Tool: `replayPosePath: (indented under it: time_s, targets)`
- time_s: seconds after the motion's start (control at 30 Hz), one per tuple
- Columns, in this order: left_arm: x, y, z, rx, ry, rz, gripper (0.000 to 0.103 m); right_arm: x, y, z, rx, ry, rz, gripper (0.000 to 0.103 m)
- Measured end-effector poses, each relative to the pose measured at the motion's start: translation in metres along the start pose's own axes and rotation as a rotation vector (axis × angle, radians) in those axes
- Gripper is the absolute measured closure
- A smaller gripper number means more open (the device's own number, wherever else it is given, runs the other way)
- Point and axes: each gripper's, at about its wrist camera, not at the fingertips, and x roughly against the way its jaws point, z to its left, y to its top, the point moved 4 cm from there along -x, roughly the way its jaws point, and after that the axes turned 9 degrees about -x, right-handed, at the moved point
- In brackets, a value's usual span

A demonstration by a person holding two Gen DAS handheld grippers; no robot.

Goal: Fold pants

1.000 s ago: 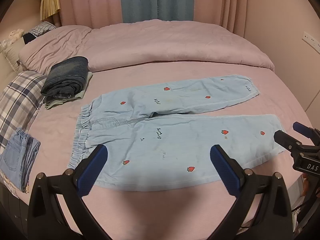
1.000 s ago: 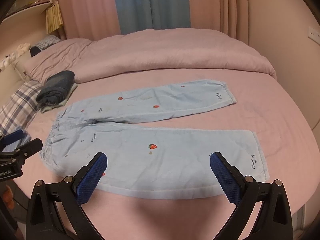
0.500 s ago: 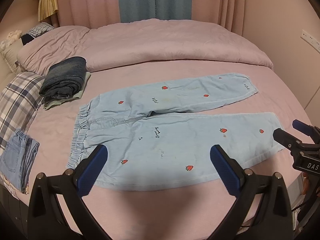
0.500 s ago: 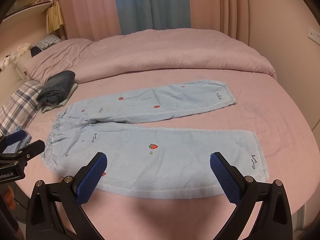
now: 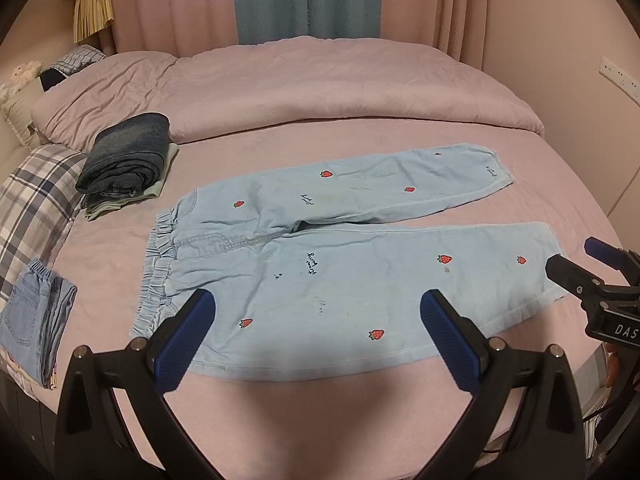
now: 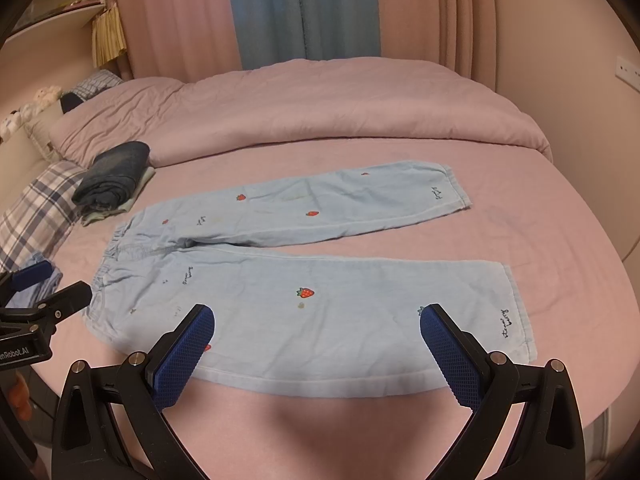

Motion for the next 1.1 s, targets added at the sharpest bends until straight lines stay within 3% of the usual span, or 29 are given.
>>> replayPosePath:
  time_s: [0.3,0.4,0.5,0.63,0.77,0.9,1.0,1.07,1.1]
  targets:
    - [-0.003,-0.002,0.001,0.01,-0.015,-0.004,0.0,0.0,0.0,0.0,0.0,-0.001,0.004,0.001]
    - [-0.011,-0.008,0.011,0.092,-0.112,0.001,0.0,-0.003,-0.003,0.002,0.016,-0.003,0.003,0.001]
    - [-0.021,-0.02,0.033,0.222,-0.172,-0.012,0.0,-0.011,-0.011,0.014,0.062,0.046,0.008,0.001]
    - [-0.041,-0.048,0.073,0.519,-0.269,0.023,0.0,-0.031,-0.033,0.049,0.221,0.122,0.02,0.001]
    - [-0.062,-0.09,0.113,0.659,-0.185,0.093,0.001,-0.05,-0.06,0.104,0.412,0.234,-0.023,0.001]
    - [-0.076,-0.126,0.145,0.778,-0.193,0.101,0.001,-0.06,-0.097,0.149,0.637,0.309,0.024,0.001]
    - [-0.091,-0.141,0.158,0.856,-0.256,0.08,0.002,-0.067,-0.123,0.182,0.765,0.374,0.027,0.01]
    - [-0.101,-0.143,0.162,0.878,-0.251,0.085,0.003,-0.08,-0.135,0.195,0.823,0.377,0.062,0.026]
    - [-0.103,-0.142,0.165,0.888,-0.245,0.069,0.005,-0.086,-0.14,0.202,0.842,0.368,0.07,0.028]
